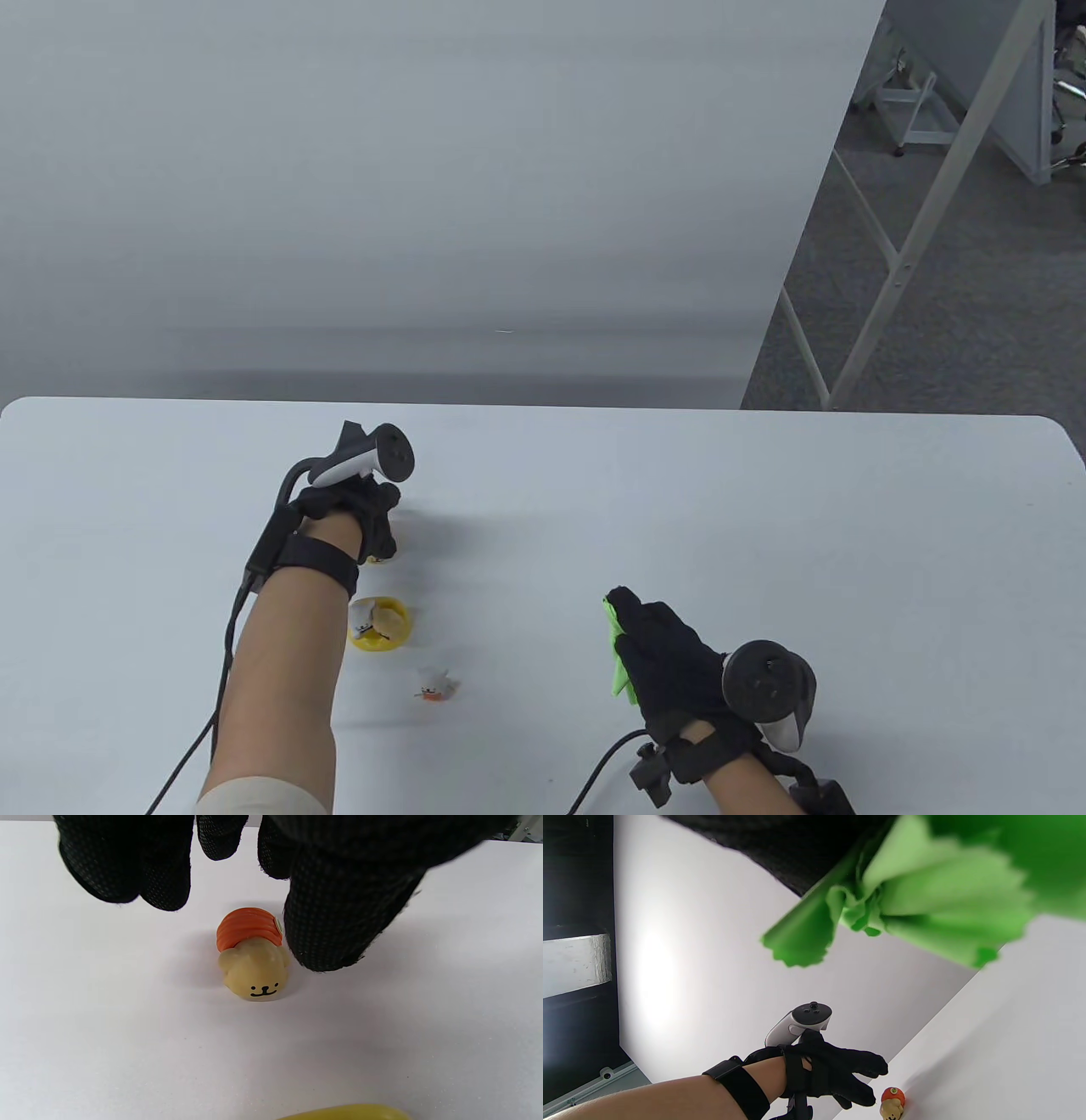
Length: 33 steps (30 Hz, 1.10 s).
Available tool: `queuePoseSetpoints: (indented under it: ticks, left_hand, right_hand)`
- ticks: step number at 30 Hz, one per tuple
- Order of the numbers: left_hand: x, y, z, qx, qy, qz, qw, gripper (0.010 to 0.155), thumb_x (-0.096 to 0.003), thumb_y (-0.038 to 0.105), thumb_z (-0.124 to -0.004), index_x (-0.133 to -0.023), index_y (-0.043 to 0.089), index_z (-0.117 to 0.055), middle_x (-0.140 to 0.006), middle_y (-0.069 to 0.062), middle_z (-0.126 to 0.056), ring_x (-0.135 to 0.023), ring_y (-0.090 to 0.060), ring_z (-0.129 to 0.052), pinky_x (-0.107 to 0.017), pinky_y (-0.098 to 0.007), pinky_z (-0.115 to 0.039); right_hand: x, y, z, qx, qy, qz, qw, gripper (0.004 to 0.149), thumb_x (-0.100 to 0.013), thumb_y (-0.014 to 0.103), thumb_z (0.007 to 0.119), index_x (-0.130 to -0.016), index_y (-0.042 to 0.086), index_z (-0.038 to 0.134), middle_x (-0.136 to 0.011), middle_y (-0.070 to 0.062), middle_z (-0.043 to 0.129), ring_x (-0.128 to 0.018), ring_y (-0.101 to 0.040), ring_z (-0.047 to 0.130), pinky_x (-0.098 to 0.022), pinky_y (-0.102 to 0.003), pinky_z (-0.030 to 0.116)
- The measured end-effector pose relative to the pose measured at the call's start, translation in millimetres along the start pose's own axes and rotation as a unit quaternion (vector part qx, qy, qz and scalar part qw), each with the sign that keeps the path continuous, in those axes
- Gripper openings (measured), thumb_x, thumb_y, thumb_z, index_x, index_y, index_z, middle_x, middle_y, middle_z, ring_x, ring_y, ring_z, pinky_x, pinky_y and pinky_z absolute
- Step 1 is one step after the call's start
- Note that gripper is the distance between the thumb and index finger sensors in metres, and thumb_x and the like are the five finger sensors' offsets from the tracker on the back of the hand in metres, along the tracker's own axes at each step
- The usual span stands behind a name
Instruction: Dust the small ornaments
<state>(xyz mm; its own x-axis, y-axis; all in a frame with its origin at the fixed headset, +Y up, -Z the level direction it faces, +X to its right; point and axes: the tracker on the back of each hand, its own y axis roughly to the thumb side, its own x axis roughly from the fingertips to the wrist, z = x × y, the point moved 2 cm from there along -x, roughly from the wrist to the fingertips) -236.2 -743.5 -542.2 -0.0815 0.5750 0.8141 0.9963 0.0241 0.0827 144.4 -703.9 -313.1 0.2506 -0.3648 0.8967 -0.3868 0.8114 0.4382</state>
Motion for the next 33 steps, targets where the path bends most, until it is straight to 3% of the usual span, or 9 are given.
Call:
queuePoseSetpoints:
  ticks: [8,19,24,27,31,33]
  left_hand:
    - [-16.7,-1.0,-19.9,-0.033,-0.033,0.011,0.999,0.096,-0.0418,0.041,-0.104,-0.115,0.016,-0.048,-0.121,-0.025,-0.039,-0.091,-0.060,-0.085,-0.058,-0.063,-0.082]
    - [-24.8,2.0,-27.7,-0.050,0.037,-0.013,0.998,0.086,-0.0379,0.033,-0.108,-0.108,0.012,-0.064,-0.111,-0.024,-0.064,-0.078,-0.046,-0.101,-0.052,-0.052,-0.094]
    - [-26.0,0.3,-30.3,-0.047,0.037,-0.011,0.998,0.085,-0.0372,0.033,-0.110,-0.107,0.011,-0.065,-0.109,-0.028,-0.061,-0.073,-0.043,-0.103,-0.048,-0.050,-0.097]
    - [-21.9,-3.1,-24.7,-0.023,0.071,-0.009,0.997,0.086,-0.0362,0.034,-0.109,-0.107,0.011,-0.065,-0.107,-0.030,-0.055,-0.070,-0.039,-0.101,-0.042,-0.047,-0.100]
    - [-11.1,-8.8,-14.2,0.015,0.078,-0.013,0.997,0.086,-0.0369,0.037,-0.109,-0.106,0.008,-0.067,-0.104,-0.032,-0.056,-0.062,-0.035,-0.102,-0.034,-0.041,-0.103]
    - [1.3,-11.8,-6.2,0.074,0.111,-0.033,0.991,0.086,-0.0365,0.040,-0.109,-0.105,0.007,-0.069,-0.102,-0.031,-0.060,-0.058,-0.032,-0.104,-0.031,-0.038,-0.105]
  right_hand:
    - [0.7,-5.5,-3.4,0.001,-0.005,0.007,1.000,0.046,-0.055,0.012,0.080,-0.098,-0.003,0.072,-0.078,-0.044,0.081,-0.054,-0.051,0.092,-0.047,-0.075,0.077]
    - [1.4,-7.3,-3.0,0.003,-0.005,0.011,1.000,0.047,-0.055,0.012,0.080,-0.098,-0.003,0.072,-0.078,-0.044,0.082,-0.054,-0.051,0.092,-0.047,-0.074,0.077]
    - [1.6,-7.4,-4.4,0.004,-0.007,0.011,1.000,0.046,-0.055,0.012,0.080,-0.098,-0.003,0.072,-0.078,-0.044,0.082,-0.054,-0.051,0.092,-0.047,-0.075,0.077]
    - [1.4,-8.2,-4.5,0.003,-0.006,0.012,1.000,0.047,-0.055,0.012,0.080,-0.098,-0.003,0.072,-0.078,-0.044,0.082,-0.054,-0.051,0.092,-0.047,-0.074,0.077]
    - [1.3,-8.2,-4.6,0.005,-0.006,0.012,1.000,0.047,-0.055,0.012,0.080,-0.098,-0.003,0.072,-0.078,-0.044,0.082,-0.054,-0.051,0.092,-0.047,-0.074,0.077]
    - [1.6,-7.4,-5.6,0.004,-0.009,0.012,1.000,0.047,-0.055,0.012,0.080,-0.098,-0.003,0.072,-0.078,-0.044,0.082,-0.054,-0.051,0.092,-0.047,-0.074,0.077]
